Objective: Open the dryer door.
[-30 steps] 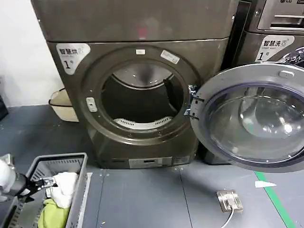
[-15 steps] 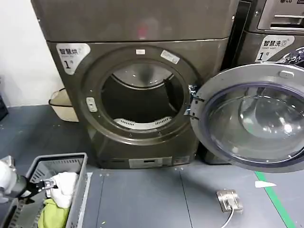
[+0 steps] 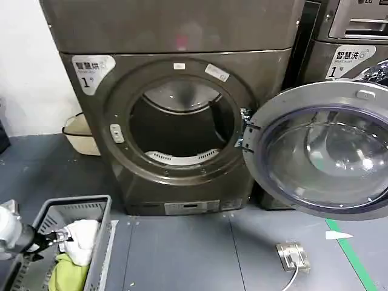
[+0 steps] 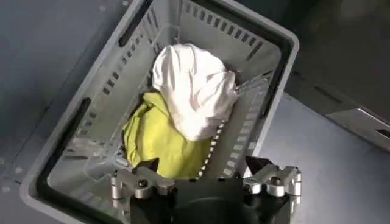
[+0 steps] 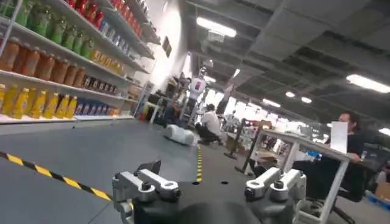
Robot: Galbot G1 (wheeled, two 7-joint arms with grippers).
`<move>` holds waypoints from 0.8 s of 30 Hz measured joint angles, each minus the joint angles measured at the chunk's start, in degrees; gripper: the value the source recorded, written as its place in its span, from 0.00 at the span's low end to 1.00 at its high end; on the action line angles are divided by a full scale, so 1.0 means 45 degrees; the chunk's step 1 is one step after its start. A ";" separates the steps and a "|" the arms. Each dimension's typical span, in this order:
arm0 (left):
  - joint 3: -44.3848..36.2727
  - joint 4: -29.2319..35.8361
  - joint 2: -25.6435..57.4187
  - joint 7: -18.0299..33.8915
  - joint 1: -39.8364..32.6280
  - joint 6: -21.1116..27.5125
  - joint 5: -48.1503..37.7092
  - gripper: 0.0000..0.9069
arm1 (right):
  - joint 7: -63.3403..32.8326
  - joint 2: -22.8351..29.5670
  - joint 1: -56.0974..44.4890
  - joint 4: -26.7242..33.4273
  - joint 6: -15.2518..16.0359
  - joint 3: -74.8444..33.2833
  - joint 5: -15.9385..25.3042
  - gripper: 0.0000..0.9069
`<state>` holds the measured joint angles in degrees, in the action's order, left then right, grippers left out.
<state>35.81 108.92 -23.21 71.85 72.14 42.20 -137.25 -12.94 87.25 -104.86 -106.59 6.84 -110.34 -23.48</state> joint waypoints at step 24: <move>-0.0035 0.0027 -0.0077 -0.0118 0.0239 0.0001 0.0255 1.00 | 0.0943 0.0052 -0.0067 -0.0091 -0.1677 0.0251 -0.0523 1.00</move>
<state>35.66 109.04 -23.56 71.32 73.21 42.20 -136.10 -8.70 87.48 -105.16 -107.00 -0.70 -109.21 -25.83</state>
